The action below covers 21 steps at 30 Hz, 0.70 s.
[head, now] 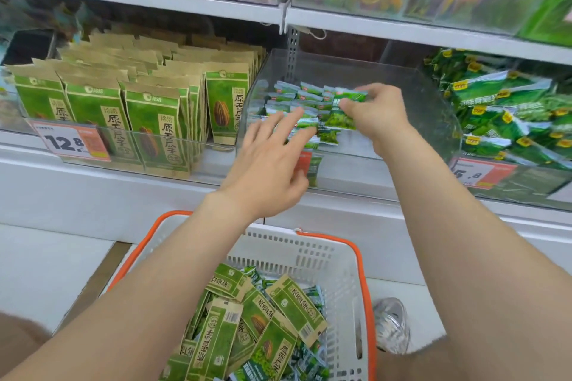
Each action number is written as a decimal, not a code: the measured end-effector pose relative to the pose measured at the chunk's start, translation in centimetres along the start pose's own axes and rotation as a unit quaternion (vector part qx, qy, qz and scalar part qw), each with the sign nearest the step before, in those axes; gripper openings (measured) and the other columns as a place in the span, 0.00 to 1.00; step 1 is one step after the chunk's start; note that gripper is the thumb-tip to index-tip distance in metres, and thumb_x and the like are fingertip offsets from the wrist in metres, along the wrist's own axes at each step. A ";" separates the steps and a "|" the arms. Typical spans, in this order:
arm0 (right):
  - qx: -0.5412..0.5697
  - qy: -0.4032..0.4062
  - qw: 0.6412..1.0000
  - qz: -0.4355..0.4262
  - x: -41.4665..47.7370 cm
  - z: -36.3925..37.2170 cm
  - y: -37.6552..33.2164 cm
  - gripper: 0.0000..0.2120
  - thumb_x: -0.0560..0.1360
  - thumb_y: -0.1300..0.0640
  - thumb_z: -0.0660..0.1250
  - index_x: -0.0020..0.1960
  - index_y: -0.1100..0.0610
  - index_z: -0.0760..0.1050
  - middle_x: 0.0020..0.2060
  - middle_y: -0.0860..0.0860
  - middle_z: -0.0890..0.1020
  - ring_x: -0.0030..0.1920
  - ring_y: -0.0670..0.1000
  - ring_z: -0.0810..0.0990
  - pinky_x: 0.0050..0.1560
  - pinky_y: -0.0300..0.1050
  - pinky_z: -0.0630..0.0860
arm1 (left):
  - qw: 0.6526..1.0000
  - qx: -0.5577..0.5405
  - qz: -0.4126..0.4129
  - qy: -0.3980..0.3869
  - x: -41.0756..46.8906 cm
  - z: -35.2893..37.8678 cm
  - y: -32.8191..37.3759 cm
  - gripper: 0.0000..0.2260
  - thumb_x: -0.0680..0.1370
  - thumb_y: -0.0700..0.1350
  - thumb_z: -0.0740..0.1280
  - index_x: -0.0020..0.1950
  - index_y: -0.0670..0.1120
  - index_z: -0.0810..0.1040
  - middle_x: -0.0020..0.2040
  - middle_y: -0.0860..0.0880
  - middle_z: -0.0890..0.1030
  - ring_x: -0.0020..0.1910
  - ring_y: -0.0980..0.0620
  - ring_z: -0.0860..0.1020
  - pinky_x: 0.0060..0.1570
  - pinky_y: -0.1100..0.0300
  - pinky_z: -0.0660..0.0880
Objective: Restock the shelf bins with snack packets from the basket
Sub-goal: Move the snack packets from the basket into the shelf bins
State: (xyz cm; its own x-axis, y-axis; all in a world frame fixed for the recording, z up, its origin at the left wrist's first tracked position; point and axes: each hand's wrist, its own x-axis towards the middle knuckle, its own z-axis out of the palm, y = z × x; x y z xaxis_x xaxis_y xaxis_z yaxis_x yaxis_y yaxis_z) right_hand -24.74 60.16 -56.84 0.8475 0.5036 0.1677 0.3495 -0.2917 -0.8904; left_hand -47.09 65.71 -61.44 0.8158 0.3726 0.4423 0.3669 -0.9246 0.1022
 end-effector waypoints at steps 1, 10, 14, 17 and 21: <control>-0.061 -0.003 0.998 0.008 0.8 0.3 0.5 0.24 0.71 0.50 0.79 0.64 0.55 0.80 0.58 0.54 0.83 0.57 0.55 0.83 0.52 0.46 0.80 | 0.999 0.028 -0.003 -0.019 -0.1 0.4 -0.1 0.32 0.73 0.53 0.65 0.78 0.50 0.69 0.82 0.45 0.64 0.79 0.39 0.63 0.74 0.43 0.60; -0.244 -0.141 0.959 0.041 3.6 2.8 0.6 0.24 0.71 0.55 0.81 0.64 0.59 0.79 0.65 0.58 0.77 0.53 0.58 0.85 0.60 0.50 0.82 | 0.998 0.053 -0.007 0.020 -0.1 1.4 0.3 0.29 0.69 0.56 0.67 0.70 0.51 0.75 0.76 0.50 0.73 0.70 0.44 0.72 0.66 0.46 0.65; -0.315 -0.180 0.932 0.010 3.9 4.2 0.2 0.35 0.65 0.54 0.85 0.68 0.60 0.77 0.63 0.57 0.79 0.56 0.57 0.84 0.62 0.49 0.81 | 0.998 0.045 -0.005 0.033 0.0 1.6 0.0 0.28 0.70 0.55 0.67 0.69 0.51 0.76 0.74 0.51 0.74 0.71 0.45 0.71 0.65 0.48 0.64; -0.361 -0.143 0.921 -0.019 4.5 4.7 0.4 0.37 0.66 0.54 0.84 0.70 0.61 0.74 0.64 0.58 0.77 0.66 0.56 0.76 0.60 0.43 0.75 | 0.998 0.041 -0.010 0.037 -0.1 1.6 0.0 0.27 0.70 0.54 0.68 0.69 0.52 0.77 0.73 0.52 0.75 0.70 0.46 0.72 0.65 0.48 0.64; -0.397 -0.110 0.910 -0.043 4.2 4.7 0.8 0.37 0.66 0.56 0.83 0.69 0.62 0.71 0.64 0.59 0.76 0.64 0.60 0.76 0.53 0.46 0.74 | 0.999 0.039 -0.011 0.037 -0.1 1.7 0.1 0.26 0.70 0.54 0.68 0.68 0.52 0.77 0.72 0.52 0.76 0.69 0.46 0.73 0.66 0.48 0.64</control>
State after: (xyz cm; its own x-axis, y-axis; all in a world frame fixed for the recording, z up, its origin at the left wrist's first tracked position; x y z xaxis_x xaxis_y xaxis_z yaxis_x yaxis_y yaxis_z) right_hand -22.76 65.87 -58.81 0.7335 0.6773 0.0568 0.6632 -0.6950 -0.2776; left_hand -46.36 65.73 -62.99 0.7730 0.3840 0.5050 0.4209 -0.9060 0.0447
